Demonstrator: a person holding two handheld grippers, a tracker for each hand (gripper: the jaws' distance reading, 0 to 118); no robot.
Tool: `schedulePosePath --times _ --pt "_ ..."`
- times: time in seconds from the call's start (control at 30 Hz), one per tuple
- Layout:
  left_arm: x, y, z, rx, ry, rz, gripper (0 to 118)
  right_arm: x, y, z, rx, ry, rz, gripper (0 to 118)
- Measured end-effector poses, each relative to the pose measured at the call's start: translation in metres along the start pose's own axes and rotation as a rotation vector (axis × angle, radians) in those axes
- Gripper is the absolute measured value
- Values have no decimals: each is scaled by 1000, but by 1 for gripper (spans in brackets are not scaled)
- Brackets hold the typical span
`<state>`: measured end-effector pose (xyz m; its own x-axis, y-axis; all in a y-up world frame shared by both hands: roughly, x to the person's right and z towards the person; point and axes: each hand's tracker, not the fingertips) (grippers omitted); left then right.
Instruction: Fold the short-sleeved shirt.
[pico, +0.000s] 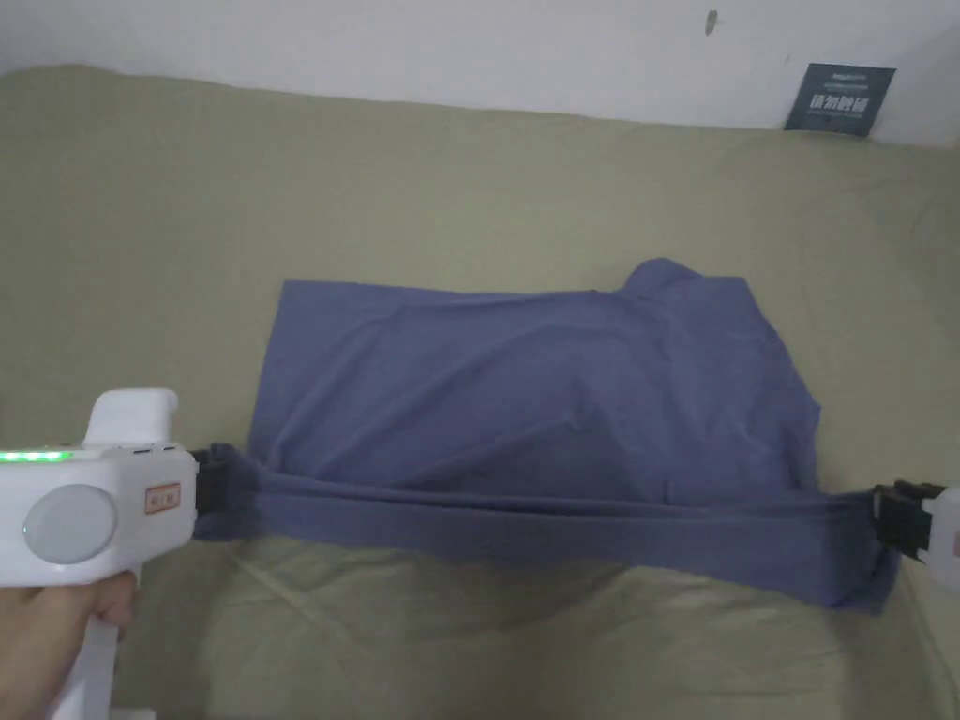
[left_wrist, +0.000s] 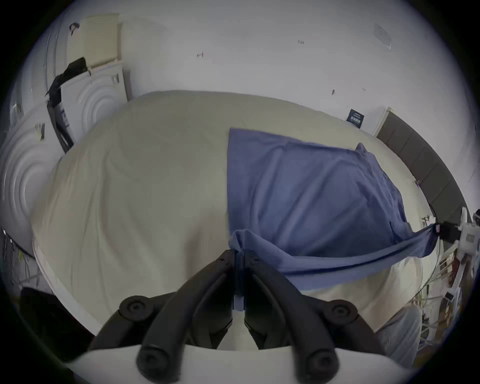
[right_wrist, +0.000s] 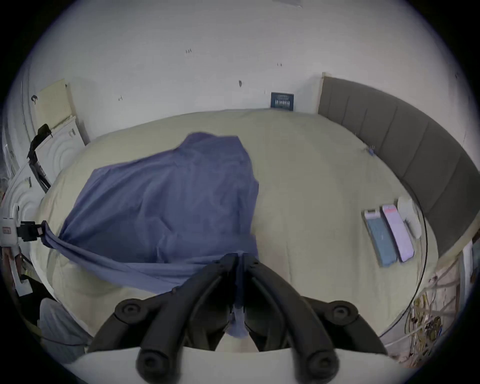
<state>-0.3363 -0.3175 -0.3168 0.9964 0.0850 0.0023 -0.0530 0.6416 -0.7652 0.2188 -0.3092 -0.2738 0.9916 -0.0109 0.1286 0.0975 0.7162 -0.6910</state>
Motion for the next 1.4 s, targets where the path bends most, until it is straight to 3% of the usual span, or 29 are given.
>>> schedulePosePath --times 0.33,0.43,0.67,0.7,0.73,0.77,0.8,0.83,0.87,0.97,1.0,1.03,1.07,1.1,1.13,1.27,1.3,1.33,1.37,1.4 --pt "19 63 -83 -6 76 -37 7 -16 85 -101 -42 -25 42 9" --pt "21 75 -105 -24 80 -28 7 -21 89 -133 -86 -50 71 9" --pt "27 79 -131 -55 93 -45 7 -17 75 -167 -123 -61 51 10" --pt "25 77 -131 -54 89 -47 21 -17 74 -167 -127 -50 69 15" --pt "24 75 -131 -51 83 -49 51 -16 72 -163 -127 -48 65 40" --pt "21 73 -129 -52 79 -40 89 -12 72 -158 -126 -39 47 75" --pt "18 71 -124 -50 88 -26 118 -8 72 -152 -143 -27 35 113" --pt "15 70 -116 -22 92 -12 118 -5 67 -144 -121 -21 23 117" --pt "8 71 -107 17 90 -11 117 -3 65 -131 -28 -7 19 112" --pt "-6 62 -77 27 97 8 107 7 55 -98 -24 -43 7 111" --pt "-10 57 -68 38 99 12 90 11 51 -85 6 -55 -29 106" --pt "-12 52 -61 38 110 8 66 16 46 -75 13 -43 -57 96" --pt "-9 45 -53 41 124 -2 29 21 41 -63 10 -23 -76 73" --pt "-10 39 -50 39 123 -3 0 24 35 -54 17 -26 -88 23" --pt "-13 32 -50 24 112 4 0 27 27 -47 21 -45 -95 8" --pt "-10 17 -56 -50 31 37 4 36 2 -38 -48 15 -131 7" --pt "-8 16 -58 -48 33 34 35 35 -4 -37 -38 -9 -118 7" --pt "-1 15 -61 -54 37 29 35 35 -10 -38 -51 -14 -98 7" --pt "1 14 -66 -60 44 29 50 33 -13 -36 -59 -19 -82 7" --pt "1 14 -72 -78 42 32 80 32 -16 -36 -73 -12 -79 7"
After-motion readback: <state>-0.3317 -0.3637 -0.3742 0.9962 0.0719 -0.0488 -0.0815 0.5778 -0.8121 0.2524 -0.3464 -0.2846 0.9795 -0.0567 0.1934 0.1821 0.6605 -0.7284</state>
